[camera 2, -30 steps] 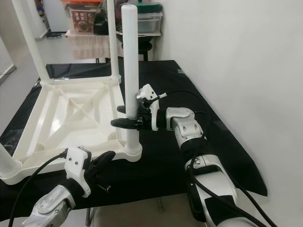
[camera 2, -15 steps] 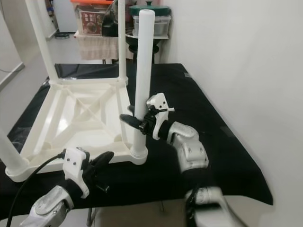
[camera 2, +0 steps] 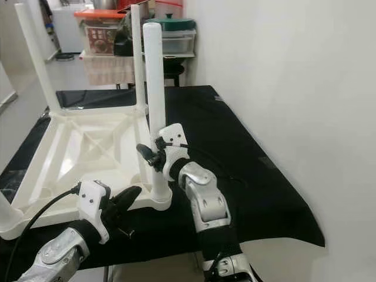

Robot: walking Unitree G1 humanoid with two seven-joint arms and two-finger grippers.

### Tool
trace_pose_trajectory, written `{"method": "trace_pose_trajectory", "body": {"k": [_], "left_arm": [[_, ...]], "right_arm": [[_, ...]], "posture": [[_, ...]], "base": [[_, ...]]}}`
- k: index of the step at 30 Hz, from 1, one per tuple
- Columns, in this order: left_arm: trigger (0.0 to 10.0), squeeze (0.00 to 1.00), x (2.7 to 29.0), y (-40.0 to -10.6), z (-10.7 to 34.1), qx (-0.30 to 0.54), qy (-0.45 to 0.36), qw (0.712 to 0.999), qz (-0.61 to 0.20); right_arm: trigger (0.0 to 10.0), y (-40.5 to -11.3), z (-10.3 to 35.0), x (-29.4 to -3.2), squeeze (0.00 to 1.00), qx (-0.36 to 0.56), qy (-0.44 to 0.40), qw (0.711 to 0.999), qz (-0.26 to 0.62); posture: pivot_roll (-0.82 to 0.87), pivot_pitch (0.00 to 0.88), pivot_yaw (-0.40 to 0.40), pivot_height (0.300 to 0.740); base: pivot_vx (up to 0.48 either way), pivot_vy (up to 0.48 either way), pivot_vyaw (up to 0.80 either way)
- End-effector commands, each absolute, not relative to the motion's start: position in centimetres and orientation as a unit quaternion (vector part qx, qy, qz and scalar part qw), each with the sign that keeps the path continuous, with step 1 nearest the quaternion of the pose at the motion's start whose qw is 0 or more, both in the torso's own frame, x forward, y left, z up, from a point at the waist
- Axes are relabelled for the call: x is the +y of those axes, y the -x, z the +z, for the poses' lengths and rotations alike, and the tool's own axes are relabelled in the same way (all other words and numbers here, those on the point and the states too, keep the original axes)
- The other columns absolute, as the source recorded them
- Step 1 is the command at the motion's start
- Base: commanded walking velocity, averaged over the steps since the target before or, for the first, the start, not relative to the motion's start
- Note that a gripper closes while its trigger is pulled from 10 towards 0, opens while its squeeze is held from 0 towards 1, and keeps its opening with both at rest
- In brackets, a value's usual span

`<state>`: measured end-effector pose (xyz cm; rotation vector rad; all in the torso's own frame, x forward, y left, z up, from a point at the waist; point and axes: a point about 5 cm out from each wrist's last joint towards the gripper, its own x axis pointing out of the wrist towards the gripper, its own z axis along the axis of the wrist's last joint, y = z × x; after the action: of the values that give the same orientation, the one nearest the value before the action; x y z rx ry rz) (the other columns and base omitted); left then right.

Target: Building children table

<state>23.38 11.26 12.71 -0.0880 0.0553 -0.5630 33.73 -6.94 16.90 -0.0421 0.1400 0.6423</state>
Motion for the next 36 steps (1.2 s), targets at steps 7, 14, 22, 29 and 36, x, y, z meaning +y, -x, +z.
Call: {"method": "trace_pose_trajectory", "body": {"k": [7, 14, 22, 29, 36], "left_arm": [[10.0, 0.00, 11.0, -23.4, 12.5, 0.032, 0.045, 0.959, -0.279], [10.0, 0.00, 10.8, -23.4, 12.5, 0.033, 0.048, 0.958, -0.281], [10.0, 0.00, 10.8, -23.4, 12.5, 0.034, 0.048, 0.958, -0.280], [10.0, 0.00, 10.9, -23.3, 12.4, 0.034, 0.048, 0.959, -0.278], [10.0, 0.00, 11.0, -23.1, 12.3, 0.036, 0.048, 0.959, -0.277]], "right_arm": [[10.0, -32.9, 17.2, -7.4, 1.00, 0.064, -0.056, 0.906, 0.414], [10.0, -32.5, 17.5, -7.4, 0.00, 0.040, 0.018, 0.842, 0.538], [1.1, -34.9, 17.1, -8.5, 0.00, 0.061, 0.075, 0.828, 0.553], [0.0, -36.4, 17.9, -10.5, 0.00, 0.057, 0.064, 0.850, 0.520], [0.0, -36.6, 14.5, -11.9, 0.00, 0.118, 0.127, 0.918, 0.357]], "posture": [[0.00, 0.000, -0.053, 0.740], [-0.01, 0.000, -0.054, 0.740], [0.00, 0.000, -0.053, 0.740], [0.00, 0.000, -0.053, 0.740], [-0.01, 0.000, -0.061, 0.740]], "base": [[0.000, 0.000, 0.00], [0.000, 0.000, 0.00], [0.000, 0.000, 0.00], [0.000, 0.000, 0.00], [0.000, 0.000, 0.00]]}}
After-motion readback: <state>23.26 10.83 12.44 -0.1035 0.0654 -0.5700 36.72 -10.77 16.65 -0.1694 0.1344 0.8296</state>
